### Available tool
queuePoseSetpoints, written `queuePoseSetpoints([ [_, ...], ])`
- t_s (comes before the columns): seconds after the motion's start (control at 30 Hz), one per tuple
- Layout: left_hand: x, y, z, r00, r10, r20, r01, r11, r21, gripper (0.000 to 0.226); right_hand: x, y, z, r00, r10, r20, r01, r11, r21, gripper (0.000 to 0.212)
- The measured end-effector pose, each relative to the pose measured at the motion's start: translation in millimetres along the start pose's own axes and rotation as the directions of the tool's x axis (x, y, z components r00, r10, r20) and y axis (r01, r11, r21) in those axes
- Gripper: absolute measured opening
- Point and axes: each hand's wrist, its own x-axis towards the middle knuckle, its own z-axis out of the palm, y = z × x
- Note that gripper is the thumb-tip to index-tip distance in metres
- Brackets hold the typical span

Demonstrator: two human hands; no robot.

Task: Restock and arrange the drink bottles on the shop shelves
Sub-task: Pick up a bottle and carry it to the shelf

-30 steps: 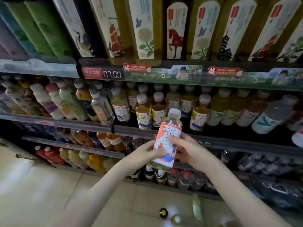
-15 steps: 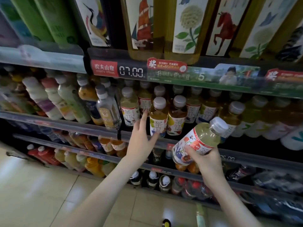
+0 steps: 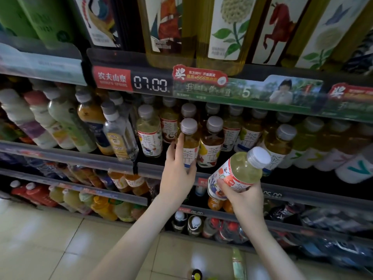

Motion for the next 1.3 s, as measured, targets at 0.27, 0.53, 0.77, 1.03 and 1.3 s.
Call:
queuePoseSetpoints([
  [0.27, -15, 9, 40, 0.997, 0.077, -0.017, -0.074, 0.989, 0.130, 0.087, 25, 12, 0, 0.977, -0.159, -0.143, 0.152, 0.987, -0.059, 0.074],
  [0.53, -14, 5, 52, 0.995, 0.089, -0.033, -0.084, 0.989, 0.120, 0.085, 51, 18, 18, 0.991, -0.121, -0.060, 0.122, 0.992, 0.011, 0.074],
  [0.77, -12, 5, 51, 0.996, 0.086, -0.004, -0.085, 0.988, 0.130, 0.081, 86, 9, 17, 0.998, -0.044, 0.040, 0.050, 0.983, -0.176, 0.079],
  [1.03, -12, 3, 36, 0.994, 0.102, -0.040, -0.098, 0.991, 0.089, 0.080, 79, 9, 14, 0.997, -0.024, 0.076, 0.035, 0.988, -0.148, 0.093],
  [1.3, -4, -13, 12, 0.986, 0.156, -0.055, -0.154, 0.987, 0.037, 0.080, 80, -2, 14, 0.972, -0.232, 0.037, 0.234, 0.940, -0.248, 0.091],
])
